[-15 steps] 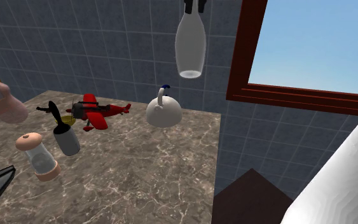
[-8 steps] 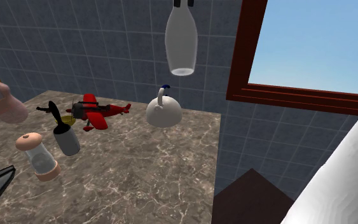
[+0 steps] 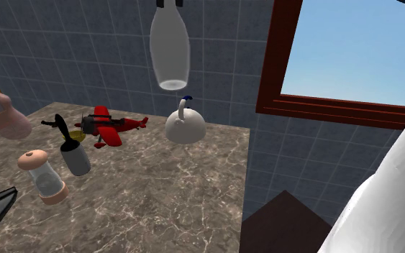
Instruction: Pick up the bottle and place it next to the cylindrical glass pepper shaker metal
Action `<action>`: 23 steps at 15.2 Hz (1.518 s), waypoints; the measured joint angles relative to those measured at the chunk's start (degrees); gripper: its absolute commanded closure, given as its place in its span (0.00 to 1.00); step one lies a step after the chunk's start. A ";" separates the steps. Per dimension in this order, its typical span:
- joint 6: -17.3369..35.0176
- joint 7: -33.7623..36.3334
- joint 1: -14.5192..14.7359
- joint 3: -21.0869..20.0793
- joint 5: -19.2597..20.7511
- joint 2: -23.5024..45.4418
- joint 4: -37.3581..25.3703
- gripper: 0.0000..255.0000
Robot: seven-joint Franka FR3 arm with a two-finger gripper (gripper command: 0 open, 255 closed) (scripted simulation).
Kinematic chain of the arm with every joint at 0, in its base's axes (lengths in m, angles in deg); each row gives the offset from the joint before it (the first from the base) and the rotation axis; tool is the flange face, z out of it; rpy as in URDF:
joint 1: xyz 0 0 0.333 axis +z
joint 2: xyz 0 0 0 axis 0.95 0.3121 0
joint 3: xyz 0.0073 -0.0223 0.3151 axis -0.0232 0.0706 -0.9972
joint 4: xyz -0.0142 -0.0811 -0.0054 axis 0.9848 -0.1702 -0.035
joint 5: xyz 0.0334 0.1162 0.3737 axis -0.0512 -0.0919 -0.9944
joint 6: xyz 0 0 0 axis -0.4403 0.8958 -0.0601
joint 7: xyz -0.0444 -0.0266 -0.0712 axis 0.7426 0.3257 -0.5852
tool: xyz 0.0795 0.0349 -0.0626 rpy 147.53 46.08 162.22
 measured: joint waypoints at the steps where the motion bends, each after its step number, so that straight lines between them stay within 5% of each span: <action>1: -0.43 1.03 0.50 -0.51 0.01 0.91 -1.33 1.00; 9: -1.29 12.13 6.44 -6.01 1.39 6.17 -7.45 1.00; 14: -4.64 18.52 10.69 -8.71 2.74 13.61 -18.11 1.00; 17: -8.86 22.02 13.78 -9.89 3.95 20.96 -29.61 1.00; 23: -1.10 22.99 13.89 -10.11 3.66 15.67 -16.47 1.00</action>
